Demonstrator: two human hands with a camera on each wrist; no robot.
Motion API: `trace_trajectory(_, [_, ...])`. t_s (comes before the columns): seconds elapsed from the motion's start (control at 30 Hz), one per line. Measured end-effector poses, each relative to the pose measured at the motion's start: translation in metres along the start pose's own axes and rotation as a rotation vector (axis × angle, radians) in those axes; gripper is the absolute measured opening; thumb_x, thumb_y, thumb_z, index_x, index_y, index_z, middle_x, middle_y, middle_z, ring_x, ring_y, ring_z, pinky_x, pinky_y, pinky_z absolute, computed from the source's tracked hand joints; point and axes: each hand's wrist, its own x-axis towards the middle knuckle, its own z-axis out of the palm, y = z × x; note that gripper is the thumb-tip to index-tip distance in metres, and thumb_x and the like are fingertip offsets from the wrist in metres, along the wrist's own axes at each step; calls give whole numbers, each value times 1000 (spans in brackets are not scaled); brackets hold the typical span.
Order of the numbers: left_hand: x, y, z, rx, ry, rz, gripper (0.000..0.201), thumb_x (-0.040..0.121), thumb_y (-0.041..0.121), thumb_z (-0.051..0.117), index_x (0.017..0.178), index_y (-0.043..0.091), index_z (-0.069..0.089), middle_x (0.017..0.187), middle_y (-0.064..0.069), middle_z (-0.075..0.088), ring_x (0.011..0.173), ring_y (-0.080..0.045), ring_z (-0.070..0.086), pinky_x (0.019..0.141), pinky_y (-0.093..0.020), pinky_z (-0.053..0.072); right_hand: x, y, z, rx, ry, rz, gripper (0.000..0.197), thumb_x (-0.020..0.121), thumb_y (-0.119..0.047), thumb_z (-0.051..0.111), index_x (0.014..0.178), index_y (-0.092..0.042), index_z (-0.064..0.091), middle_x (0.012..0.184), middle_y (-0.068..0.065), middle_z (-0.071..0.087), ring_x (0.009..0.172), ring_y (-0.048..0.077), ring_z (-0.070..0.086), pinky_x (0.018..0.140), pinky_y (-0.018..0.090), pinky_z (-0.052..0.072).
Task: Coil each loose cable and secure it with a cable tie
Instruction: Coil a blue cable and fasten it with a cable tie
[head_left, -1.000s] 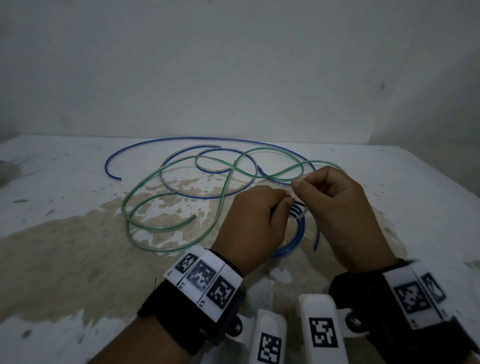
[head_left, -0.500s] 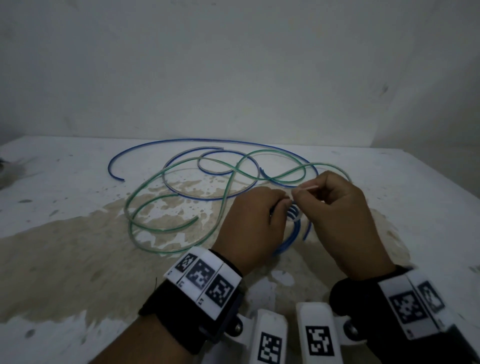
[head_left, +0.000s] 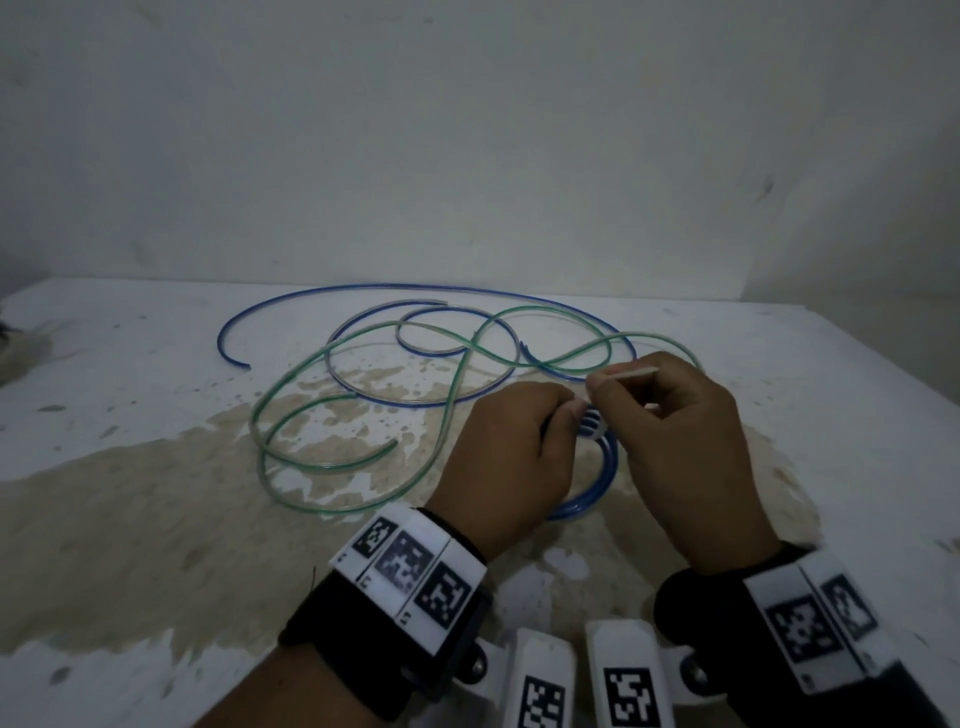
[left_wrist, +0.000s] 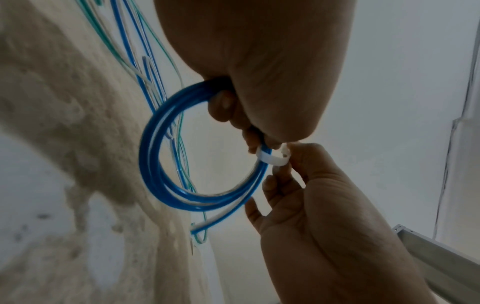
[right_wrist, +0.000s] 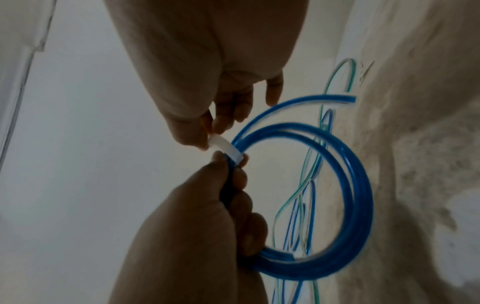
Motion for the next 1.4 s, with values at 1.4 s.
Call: trace_trajectory(1.4, [2, 6, -7, -241, -94, -231, 10, 90, 25, 64, 91, 34, 61, 77, 17, 48, 69, 6, 50, 62, -6, 36, 7, -1, -22, -306, 115, -483, 16, 89, -9, 61, 75, -5, 67, 72, -1, 58, 72, 5, 51, 75, 6, 35])
